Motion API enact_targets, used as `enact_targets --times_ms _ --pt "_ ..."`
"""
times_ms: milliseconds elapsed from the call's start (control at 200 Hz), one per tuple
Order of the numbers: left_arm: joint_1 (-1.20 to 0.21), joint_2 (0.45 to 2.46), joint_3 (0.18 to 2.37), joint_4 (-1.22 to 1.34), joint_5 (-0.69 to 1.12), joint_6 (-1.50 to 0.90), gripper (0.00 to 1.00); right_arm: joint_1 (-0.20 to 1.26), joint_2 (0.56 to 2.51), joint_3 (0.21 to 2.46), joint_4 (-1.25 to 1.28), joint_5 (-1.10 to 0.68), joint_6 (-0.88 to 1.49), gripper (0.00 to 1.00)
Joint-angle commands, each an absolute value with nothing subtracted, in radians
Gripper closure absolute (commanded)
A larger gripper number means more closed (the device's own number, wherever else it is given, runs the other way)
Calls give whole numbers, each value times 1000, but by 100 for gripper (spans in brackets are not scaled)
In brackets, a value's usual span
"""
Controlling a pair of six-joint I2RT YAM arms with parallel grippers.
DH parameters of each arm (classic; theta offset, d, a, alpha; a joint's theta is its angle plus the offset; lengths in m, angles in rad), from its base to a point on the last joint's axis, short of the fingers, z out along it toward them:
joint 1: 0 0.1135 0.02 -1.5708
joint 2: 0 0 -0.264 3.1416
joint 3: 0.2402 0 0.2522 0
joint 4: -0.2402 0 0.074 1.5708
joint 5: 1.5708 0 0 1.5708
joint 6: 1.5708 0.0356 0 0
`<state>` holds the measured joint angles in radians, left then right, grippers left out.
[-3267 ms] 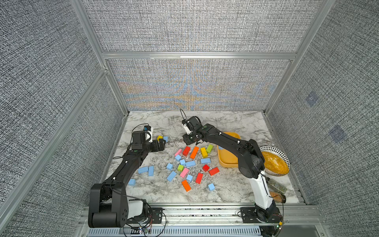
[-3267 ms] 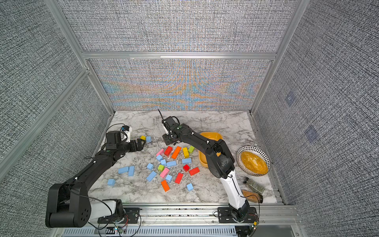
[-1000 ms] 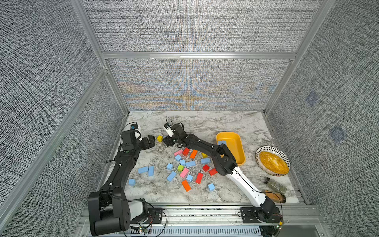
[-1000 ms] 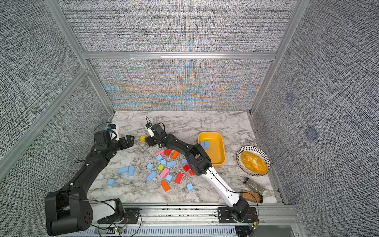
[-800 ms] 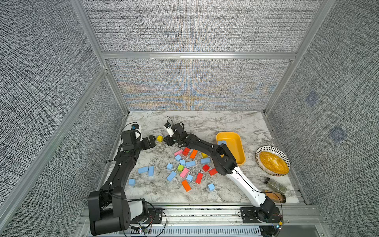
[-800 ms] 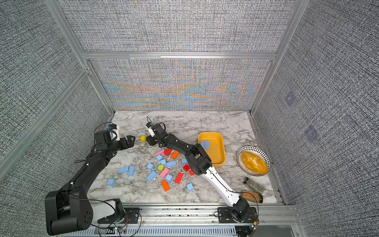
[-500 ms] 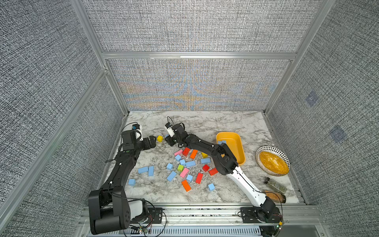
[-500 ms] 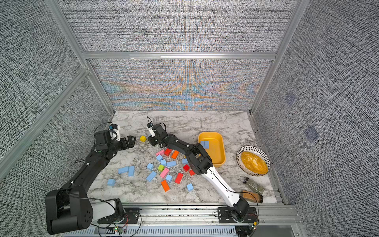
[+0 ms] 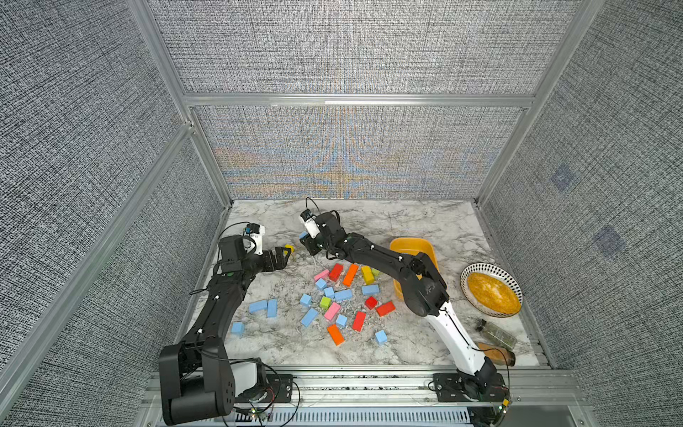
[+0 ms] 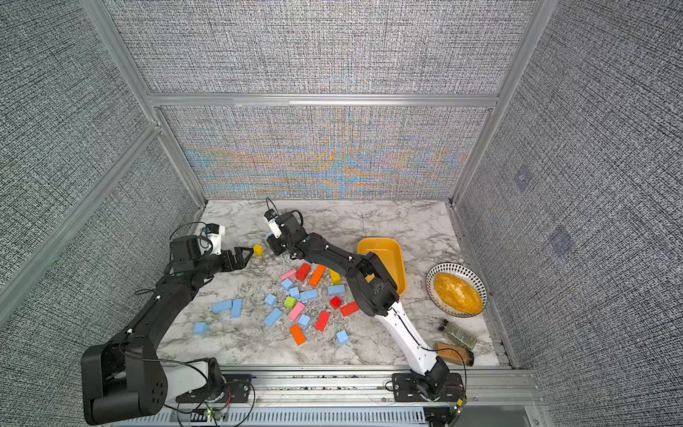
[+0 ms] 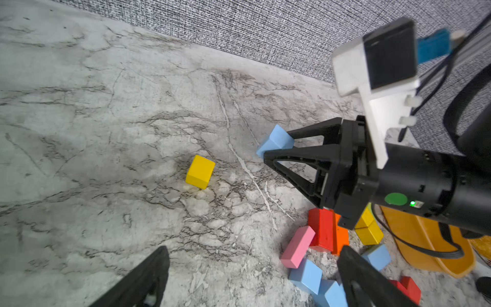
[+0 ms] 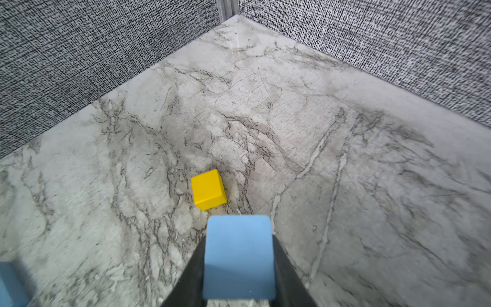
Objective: Pick out the blue building blocks
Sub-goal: Pick up the building block from the center of the board, then place the building block in the storage box.
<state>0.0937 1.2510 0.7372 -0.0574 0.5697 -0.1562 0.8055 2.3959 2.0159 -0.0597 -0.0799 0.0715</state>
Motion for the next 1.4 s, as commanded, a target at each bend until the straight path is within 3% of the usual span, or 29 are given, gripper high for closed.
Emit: enact_targets --times_ms 0,330,641,831,1151,1276,1396 --pt "69 1270 749 -33 637 -159 0 791 2292 1907 -15 -43 78 85" --pt "-141 1456 1034 -245 601 -72 0 640 1845 1397 21 9 155 84" --pt "-290 1669 1288 -364 573 -97 0 387 1601 1015 5 31 283 84" --pt "-334 1710 1272 -351 568 -121 0 272 1613 932 -9 21 336 80" --pt "-336 1685 1247 -374 533 -77 0 232 1732 982 6 29 319 72" --pt "-336 1671 1238 -391 519 -50 0 232 1766 1014 -4 47 319 64" --pt "-335 1659 1242 -424 505 -4 0 232 1781 1035 -12 54 312 51"
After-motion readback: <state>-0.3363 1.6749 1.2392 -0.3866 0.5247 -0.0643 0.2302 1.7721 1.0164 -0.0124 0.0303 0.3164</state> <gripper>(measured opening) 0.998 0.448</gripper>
